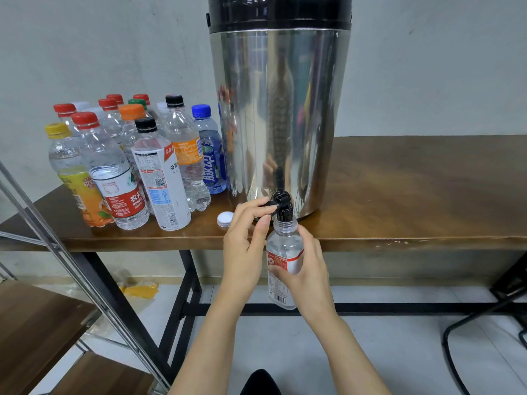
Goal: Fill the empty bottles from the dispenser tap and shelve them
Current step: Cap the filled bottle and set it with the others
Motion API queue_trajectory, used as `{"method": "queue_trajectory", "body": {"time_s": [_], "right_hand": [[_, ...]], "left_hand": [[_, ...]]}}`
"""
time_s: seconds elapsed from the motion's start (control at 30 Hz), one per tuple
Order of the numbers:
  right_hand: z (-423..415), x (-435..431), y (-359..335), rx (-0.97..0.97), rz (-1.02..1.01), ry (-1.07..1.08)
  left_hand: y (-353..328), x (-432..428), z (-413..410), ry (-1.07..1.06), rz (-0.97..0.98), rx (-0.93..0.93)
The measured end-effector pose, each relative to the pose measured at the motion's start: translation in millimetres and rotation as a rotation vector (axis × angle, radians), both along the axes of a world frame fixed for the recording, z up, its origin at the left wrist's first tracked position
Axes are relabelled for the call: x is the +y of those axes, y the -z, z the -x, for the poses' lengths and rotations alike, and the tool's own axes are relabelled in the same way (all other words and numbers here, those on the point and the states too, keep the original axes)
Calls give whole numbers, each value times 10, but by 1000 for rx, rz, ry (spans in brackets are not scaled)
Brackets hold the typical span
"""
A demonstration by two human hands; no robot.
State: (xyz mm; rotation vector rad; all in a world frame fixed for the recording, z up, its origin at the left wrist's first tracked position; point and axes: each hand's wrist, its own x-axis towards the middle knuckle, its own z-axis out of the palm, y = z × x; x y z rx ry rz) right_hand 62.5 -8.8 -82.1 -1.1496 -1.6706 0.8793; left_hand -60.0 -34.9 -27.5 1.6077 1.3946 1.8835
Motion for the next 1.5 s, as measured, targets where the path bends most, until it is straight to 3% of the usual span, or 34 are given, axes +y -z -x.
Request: {"method": "queue_trajectory", "body": {"time_s": [0.7,1.37,1.5], "right_hand": [[6,23,9,-13,6,-11],[-5,21,-3,3,9,-16],[-11,13,-10,13,9,-21]], "left_hand": [[-15,13,32,-21,-10,67],[-4,143,262,-112,-125,413],[-48,213,336,-168,-197,582]]}}
